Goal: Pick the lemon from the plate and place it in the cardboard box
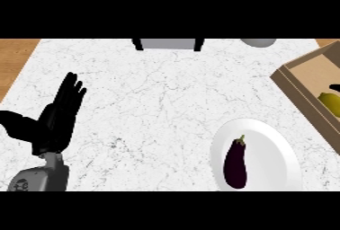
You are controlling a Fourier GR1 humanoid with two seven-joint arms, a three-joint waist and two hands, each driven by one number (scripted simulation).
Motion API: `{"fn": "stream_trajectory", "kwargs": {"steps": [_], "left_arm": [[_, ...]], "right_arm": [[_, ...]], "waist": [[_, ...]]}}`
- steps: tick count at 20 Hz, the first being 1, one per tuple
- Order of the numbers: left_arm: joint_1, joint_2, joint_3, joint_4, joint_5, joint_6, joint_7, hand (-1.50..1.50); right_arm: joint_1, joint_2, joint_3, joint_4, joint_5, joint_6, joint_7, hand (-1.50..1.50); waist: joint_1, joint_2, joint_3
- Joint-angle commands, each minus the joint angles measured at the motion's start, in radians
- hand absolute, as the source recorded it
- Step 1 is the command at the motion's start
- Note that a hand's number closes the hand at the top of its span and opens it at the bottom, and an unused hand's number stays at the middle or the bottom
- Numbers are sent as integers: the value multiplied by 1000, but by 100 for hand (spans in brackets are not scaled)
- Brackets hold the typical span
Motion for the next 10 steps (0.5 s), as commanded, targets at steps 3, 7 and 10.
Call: {"fn": "stream_trajectory", "kwargs": {"steps": [3,7,10], "left_arm": [[-40,9,0,-13,-17,26,50,0],[12,1,4,13,-16,11,-13,0],[8,6,5,-33,-5,13,24,0]], "right_arm": [[-72,-5,-141,73,-204,85,-97,-150],[-147,-63,-270,138,-357,260,-14,-150],[-130,-96,-342,197,-440,328,-14,-150]], "waist": [[-13,-6,-1],[-19,-7,-2],[-15,-7,-1]]}}
